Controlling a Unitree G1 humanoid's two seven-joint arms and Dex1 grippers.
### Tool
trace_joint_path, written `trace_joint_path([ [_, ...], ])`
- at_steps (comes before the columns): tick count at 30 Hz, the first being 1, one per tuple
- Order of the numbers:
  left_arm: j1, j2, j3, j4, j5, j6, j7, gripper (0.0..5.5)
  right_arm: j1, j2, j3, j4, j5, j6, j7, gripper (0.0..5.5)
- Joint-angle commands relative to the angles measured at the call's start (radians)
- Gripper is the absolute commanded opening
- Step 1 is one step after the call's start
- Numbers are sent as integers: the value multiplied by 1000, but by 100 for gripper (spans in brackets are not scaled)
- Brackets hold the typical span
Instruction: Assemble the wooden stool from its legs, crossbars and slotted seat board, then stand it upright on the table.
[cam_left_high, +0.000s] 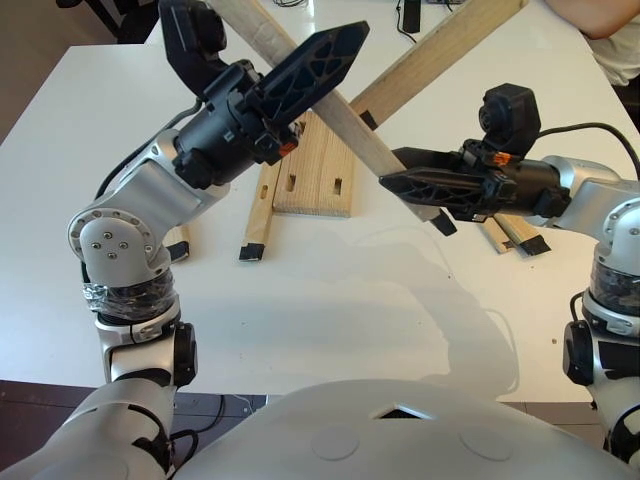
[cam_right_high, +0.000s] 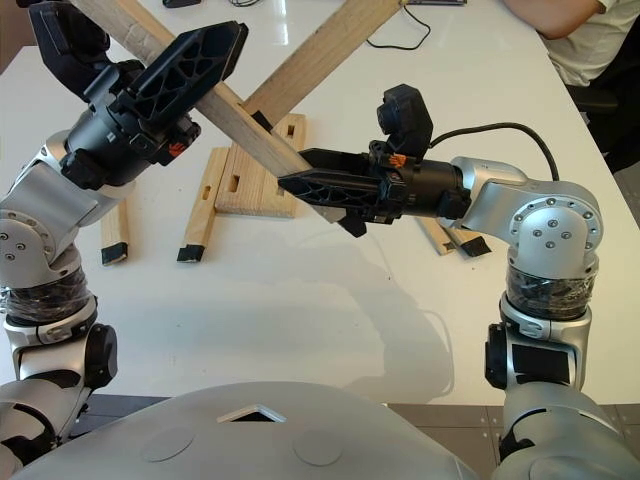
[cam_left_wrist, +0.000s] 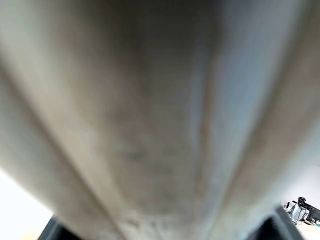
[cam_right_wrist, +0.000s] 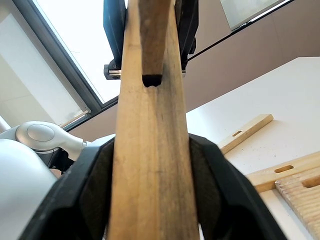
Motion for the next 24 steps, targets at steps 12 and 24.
trace_joint_path([
  [12,-11,121,67,166,374,-105,-218,203,143,30,61,-6,-320,-234,9,308],
  [24,-36,260,72,671,886,-386,-569,203,213,157,144,97,-627,-493,-45,308],
])
